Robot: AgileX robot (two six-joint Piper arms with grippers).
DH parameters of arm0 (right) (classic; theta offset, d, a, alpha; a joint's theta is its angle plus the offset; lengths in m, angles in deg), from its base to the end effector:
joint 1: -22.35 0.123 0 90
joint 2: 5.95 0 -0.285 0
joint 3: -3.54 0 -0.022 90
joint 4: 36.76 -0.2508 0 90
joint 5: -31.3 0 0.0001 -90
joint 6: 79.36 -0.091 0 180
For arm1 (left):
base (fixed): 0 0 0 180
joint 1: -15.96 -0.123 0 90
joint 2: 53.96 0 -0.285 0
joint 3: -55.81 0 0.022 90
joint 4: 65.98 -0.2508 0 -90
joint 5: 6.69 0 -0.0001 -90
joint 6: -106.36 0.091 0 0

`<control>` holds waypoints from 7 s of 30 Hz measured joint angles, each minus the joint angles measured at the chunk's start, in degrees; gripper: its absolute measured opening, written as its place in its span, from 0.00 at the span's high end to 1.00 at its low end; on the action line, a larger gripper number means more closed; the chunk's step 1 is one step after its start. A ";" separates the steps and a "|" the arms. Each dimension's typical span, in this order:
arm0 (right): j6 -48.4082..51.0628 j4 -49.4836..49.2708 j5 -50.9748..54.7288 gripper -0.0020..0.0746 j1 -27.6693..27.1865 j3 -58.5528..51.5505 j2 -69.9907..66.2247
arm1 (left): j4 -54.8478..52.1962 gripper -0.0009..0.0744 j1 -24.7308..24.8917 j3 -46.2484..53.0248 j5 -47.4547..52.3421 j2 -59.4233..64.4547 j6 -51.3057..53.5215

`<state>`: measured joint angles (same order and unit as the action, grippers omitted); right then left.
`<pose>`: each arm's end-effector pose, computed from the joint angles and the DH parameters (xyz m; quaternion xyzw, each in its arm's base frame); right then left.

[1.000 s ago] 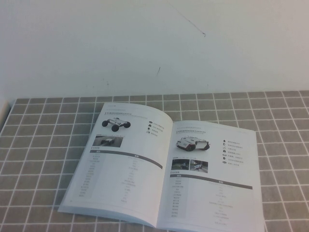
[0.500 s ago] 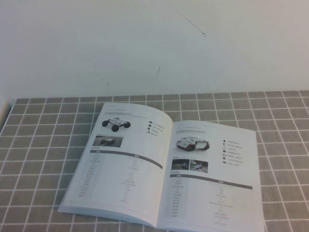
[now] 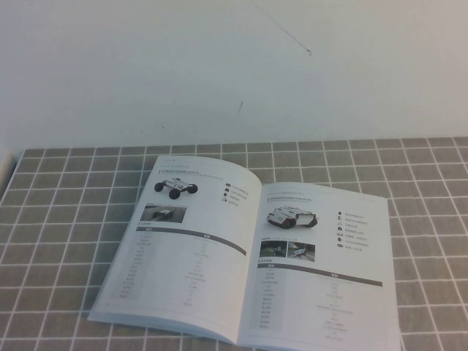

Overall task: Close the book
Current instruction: 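Close the open booklet and leave it lying on the table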

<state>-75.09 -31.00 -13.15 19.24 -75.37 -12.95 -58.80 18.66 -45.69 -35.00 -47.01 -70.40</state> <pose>0.0264 0.0050 0.2654 -0.0492 0.3530 -0.0812 0.9308 0.0421 0.0034 0.2483 -0.0276 0.4794 -0.0301 0.8767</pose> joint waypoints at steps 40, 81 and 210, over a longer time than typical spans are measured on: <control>31.04 -40.13 79.99 0.98 0.22 36.76 -53.01 | 3.35 0.99 0.00 -28.34 59.88 14.87 -7.37; 42.41 -43.26 71.97 0.98 18.40 58.65 -110.23 | 39.96 0.99 0.00 -49.57 55.37 88.95 24.54; 7.25 3.08 95.04 0.98 18.40 35.86 -31.99 | 20.26 0.99 5.82 -52.47 62.72 57.68 25.53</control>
<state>-67.84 -27.92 81.89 37.64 -39.50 -44.95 -38.54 24.48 -98.16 27.72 10.67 -44.87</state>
